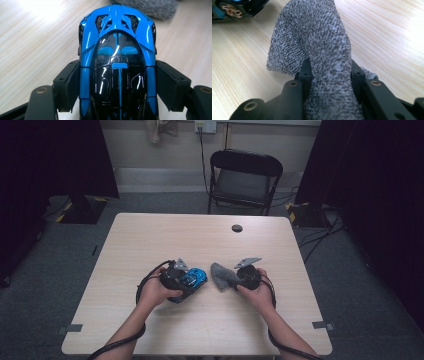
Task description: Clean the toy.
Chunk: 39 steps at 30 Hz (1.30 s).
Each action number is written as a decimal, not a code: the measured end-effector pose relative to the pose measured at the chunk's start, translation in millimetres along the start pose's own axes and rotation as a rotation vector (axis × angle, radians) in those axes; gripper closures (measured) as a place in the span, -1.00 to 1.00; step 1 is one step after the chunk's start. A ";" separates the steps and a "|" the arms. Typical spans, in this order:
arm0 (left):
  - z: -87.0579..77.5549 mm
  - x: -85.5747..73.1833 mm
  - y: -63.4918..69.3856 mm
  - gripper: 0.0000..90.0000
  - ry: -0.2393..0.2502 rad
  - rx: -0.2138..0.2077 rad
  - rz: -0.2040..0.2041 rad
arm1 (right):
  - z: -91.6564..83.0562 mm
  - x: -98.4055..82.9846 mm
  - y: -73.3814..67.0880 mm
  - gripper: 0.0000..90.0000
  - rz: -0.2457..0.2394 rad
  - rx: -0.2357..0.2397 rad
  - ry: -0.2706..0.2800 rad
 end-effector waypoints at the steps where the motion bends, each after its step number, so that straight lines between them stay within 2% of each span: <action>1: -1.0 0.8 0.1 -0.39 -0.001 0.003 0.008 | 0.1 0.2 0.1 0.44 -0.001 0.001 -0.001; 8: -11.1 9.1 -1.0 -0.39 0.017 0.000 0.018 | -2.7 3.5 -0.2 0.49 -0.010 -0.016 -0.007; 13: -14.6 13.0 0.8 -0.39 0.022 0.002 0.032 | -10.4 12.4 1.6 0.49 0.008 -0.007 0.020; 17: -8.3 10.3 0.1 -0.39 -0.008 -0.002 0.033 | -12.4 16.5 2.2 0.49 0.000 -0.003 0.013; 21: -0.8 6.6 -0.2 -0.39 -0.024 -0.007 0.019 | -5.8 9.3 0.7 0.49 0.001 0.001 -0.014; 26: 9.0 0.8 -0.3 -0.39 -0.042 -0.018 0.016 | -0.8 4.8 -1.4 0.49 0.003 0.004 -0.017; 29: 11.4 -1.8 -1.3 -0.40 -0.038 -0.021 -0.003 | -0.7 4.9 -1.6 0.48 -0.004 0.000 -0.020; 38: 15.0 -4.0 -0.7 -0.41 -0.035 -0.011 0.018 | 0.1 3.4 -2.3 0.48 -0.008 -0.001 -0.016; 39: 15.6 -3.9 -0.5 -0.41 -0.025 -0.011 0.008 | 0.0 3.2 -2.3 0.47 -0.007 -0.001 -0.016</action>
Point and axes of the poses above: each handheld gripper's, and its own axes: z roughly forward along the jaws, x roughly out of its top, y roughly to its right, the point moved 4 cm from there along z, roughly forward along the jaws
